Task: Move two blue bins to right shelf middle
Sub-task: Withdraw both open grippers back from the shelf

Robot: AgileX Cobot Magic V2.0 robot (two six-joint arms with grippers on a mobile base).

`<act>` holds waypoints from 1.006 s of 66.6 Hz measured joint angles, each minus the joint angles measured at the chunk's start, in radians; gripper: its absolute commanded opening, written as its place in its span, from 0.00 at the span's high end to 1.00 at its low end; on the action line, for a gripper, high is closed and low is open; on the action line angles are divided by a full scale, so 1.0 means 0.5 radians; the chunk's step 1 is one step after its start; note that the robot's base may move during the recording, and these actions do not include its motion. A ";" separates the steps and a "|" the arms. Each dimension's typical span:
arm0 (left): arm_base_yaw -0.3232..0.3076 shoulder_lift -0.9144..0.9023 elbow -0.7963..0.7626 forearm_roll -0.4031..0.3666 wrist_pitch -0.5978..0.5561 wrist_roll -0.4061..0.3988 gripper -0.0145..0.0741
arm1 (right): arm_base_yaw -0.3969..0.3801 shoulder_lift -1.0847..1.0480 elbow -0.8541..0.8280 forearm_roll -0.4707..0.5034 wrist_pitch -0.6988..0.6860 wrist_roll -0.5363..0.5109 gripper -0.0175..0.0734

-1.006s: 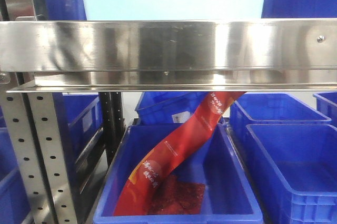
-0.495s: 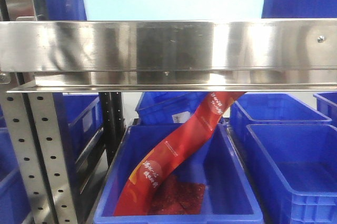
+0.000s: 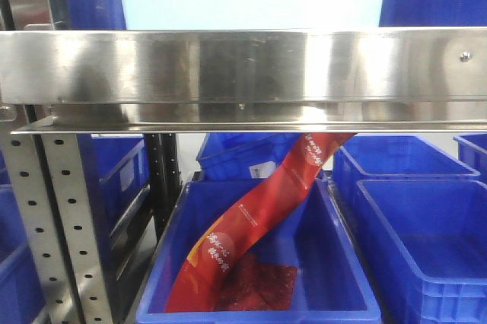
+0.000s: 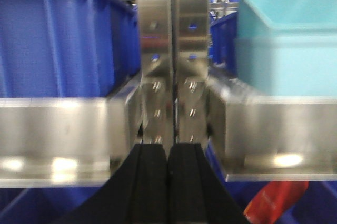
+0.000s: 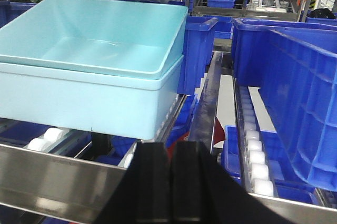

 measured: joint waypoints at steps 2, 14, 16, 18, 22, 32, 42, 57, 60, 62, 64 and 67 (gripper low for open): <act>0.010 -0.013 0.023 -0.016 0.014 0.001 0.96 | 0.000 0.000 0.000 0.000 -0.004 0.000 0.98; 0.015 -0.025 0.041 -0.038 0.079 0.006 0.96 | 0.000 -0.003 0.003 0.000 -0.008 0.000 0.98; 0.015 -0.025 0.041 -0.038 0.079 0.006 0.96 | 0.000 -0.003 0.003 0.000 -0.012 0.000 0.98; 0.015 -0.025 0.041 -0.038 0.079 0.006 0.96 | 0.000 -0.003 0.003 0.000 -0.017 0.000 0.98; 0.015 -0.025 0.041 -0.038 0.076 0.006 0.96 | 0.000 -0.003 0.003 0.000 -0.025 0.000 0.98; 0.015 -0.025 0.041 -0.038 0.068 0.010 0.96 | 0.000 -0.003 0.003 0.000 -0.032 0.000 0.98; 0.015 -0.025 0.041 -0.038 0.068 0.009 0.96 | 0.000 -0.003 0.003 0.000 -0.032 0.000 0.98; 0.015 -0.025 0.041 -0.038 0.068 0.009 0.96 | 0.000 -0.003 0.003 0.000 -0.032 0.000 0.98; 0.015 -0.025 0.041 -0.038 0.068 0.009 0.96 | 0.000 -0.003 0.003 0.000 -0.032 0.000 0.98; 0.015 -0.025 0.041 -0.038 0.068 0.009 0.96 | 0.000 -0.003 0.003 0.000 -0.032 0.000 0.98; 0.015 -0.025 0.041 -0.038 0.068 0.009 0.96 | 0.000 -0.003 0.003 0.000 -0.032 -0.004 0.98; 0.015 -0.025 0.041 -0.038 0.068 0.009 0.96 | -0.001 -0.003 0.003 0.000 -0.041 -0.015 0.98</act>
